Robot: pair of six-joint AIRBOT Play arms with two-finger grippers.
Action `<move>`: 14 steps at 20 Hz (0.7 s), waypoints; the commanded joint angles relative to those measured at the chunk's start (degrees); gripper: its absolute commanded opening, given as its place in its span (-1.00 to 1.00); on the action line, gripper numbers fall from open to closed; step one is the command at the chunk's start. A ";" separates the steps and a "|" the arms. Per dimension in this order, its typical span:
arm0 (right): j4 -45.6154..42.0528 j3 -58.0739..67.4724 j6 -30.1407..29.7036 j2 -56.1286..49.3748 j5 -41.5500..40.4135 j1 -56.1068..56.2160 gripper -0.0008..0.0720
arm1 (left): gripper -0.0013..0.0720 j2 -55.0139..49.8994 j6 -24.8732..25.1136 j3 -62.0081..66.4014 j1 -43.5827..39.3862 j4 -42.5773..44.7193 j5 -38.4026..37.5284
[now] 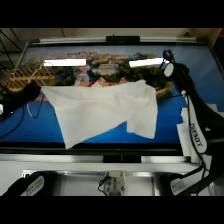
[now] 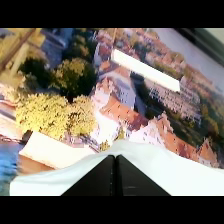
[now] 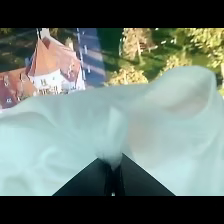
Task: Fold the shirts.
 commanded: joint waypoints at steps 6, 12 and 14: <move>2.84 0.13 -12.66 4.42 6.54 -4.61 0.32 | 0.57 -5.22 -2.49 5.46 3.06 1.57 -18.10; -8.52 -0.50 -15.12 10.64 31.76 -18.38 0.31 | 0.30 -2.73 -7.06 2.56 14.53 17.22 -57.27; -6.91 -2.32 -15.63 10.64 34.97 -21.09 0.31 | 0.35 1.70 -6.43 -7.02 13.49 15.80 -56.52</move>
